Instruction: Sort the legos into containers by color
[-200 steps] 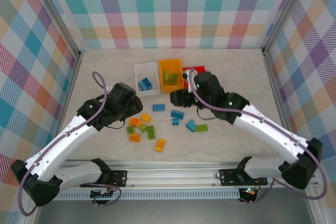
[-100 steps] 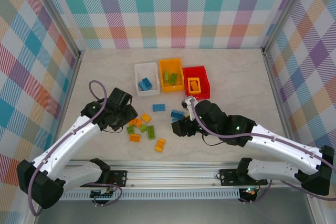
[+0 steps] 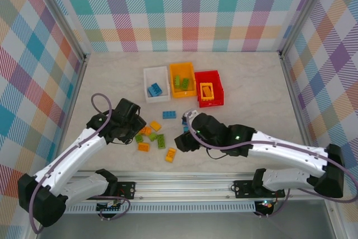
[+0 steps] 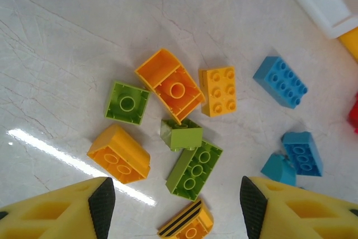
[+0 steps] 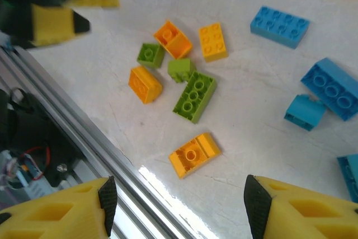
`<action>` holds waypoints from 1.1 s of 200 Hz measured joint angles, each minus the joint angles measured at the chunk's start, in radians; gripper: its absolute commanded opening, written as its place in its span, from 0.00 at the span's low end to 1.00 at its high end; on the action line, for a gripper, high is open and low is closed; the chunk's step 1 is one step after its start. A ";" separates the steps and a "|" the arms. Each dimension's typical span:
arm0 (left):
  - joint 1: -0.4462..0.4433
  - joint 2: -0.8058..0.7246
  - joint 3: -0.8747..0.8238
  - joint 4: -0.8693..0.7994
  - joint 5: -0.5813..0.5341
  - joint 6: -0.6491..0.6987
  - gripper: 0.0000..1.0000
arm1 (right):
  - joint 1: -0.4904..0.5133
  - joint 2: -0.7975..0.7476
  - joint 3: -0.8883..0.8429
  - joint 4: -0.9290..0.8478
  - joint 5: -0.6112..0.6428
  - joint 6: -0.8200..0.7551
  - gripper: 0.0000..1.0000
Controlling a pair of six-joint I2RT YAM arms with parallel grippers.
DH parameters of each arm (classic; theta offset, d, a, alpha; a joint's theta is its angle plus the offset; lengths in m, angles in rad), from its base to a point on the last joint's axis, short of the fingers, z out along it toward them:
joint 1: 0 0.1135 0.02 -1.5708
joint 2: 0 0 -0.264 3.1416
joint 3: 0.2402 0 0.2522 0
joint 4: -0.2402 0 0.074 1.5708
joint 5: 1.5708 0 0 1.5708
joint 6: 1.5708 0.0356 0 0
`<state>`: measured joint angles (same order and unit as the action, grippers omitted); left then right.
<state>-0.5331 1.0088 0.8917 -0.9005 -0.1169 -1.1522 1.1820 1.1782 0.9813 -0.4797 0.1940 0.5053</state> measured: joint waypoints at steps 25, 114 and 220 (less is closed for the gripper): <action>0.000 -0.097 -0.018 -0.027 -0.028 -0.019 0.63 | 0.058 0.131 0.049 -0.010 0.054 0.031 0.70; 0.000 -0.269 -0.063 -0.033 -0.042 0.070 0.66 | 0.081 0.582 0.303 -0.241 0.072 0.539 0.83; 0.000 -0.284 -0.057 -0.028 -0.048 0.129 0.65 | 0.003 0.754 0.355 -0.237 -0.079 0.667 0.68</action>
<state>-0.5331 0.7246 0.8349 -0.9287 -0.1650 -1.0233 1.1854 1.9320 1.3361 -0.7166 0.1146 1.1721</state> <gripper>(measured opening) 0.653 0.702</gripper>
